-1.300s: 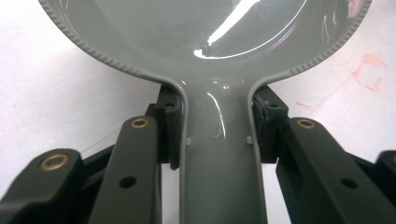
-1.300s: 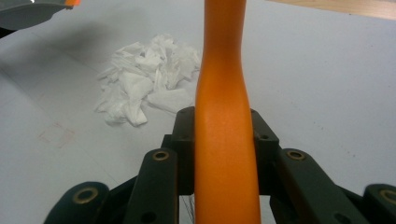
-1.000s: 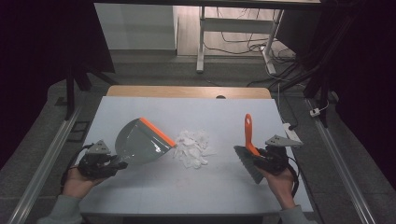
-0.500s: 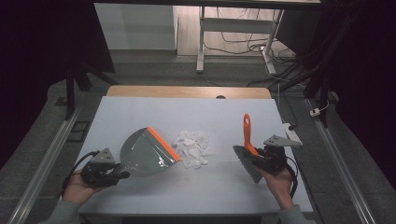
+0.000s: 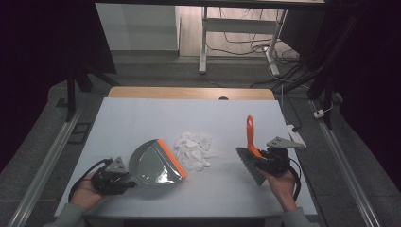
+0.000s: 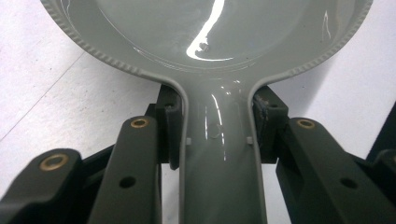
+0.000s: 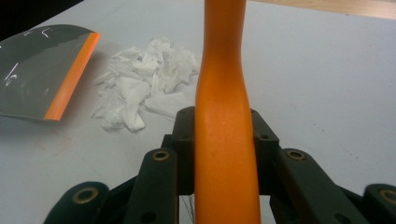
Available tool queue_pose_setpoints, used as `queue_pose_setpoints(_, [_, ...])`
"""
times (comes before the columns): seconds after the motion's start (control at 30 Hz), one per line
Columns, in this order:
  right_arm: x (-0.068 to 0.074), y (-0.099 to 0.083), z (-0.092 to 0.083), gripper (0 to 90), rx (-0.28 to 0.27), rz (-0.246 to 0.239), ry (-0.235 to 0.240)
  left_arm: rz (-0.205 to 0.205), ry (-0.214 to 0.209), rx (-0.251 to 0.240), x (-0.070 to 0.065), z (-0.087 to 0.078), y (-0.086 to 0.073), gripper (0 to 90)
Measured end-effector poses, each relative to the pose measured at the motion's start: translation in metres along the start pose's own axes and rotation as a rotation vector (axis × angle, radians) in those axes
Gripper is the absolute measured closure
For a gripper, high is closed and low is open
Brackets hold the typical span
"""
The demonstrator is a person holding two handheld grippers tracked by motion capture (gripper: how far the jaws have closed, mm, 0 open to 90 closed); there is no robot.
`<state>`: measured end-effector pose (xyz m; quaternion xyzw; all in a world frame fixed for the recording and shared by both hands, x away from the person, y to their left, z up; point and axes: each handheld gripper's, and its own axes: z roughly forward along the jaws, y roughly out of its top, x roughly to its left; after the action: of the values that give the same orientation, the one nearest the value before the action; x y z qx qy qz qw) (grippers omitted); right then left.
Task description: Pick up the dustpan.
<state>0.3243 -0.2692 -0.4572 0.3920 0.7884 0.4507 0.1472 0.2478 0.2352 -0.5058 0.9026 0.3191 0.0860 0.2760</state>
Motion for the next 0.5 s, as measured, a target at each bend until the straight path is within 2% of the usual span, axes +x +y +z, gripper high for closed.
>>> queue_pose_setpoints(0.2, [0.0002, -0.0006, 0.0020, 70.0, 0.004, -0.001, 0.001, 0.022, 0.006, 0.035, -0.0017, 0.0041, 0.0013, 62.1])
queue_pose_setpoints(0.23, [0.0005, -0.0007, 0.0019, 70.0, 0.005, 0.000, 0.002, 0.027, 0.035, 0.038, -0.0019, 0.0041, 0.0004, 62.1])
queue_pose_setpoints(0.33, [0.0008, -0.0006, 0.0015, 70.0, 0.005, -0.001, -0.001, 0.019, 0.050, 0.039, -0.0010, 0.0036, 0.0002, 62.1])
queue_pose_setpoints(0.43, [0.0004, -0.0004, 0.0016, 70.0, 0.002, -0.001, 0.000, 0.020, 0.027, 0.039, -0.0002, 0.0045, -0.0005, 62.1])
queue_pose_setpoints(0.5, [0.0003, -0.0003, 0.0019, 69.9, 0.000, -0.002, 0.000, 0.026, 0.026, 0.049, -0.0002, 0.0057, -0.0003, 62.1])
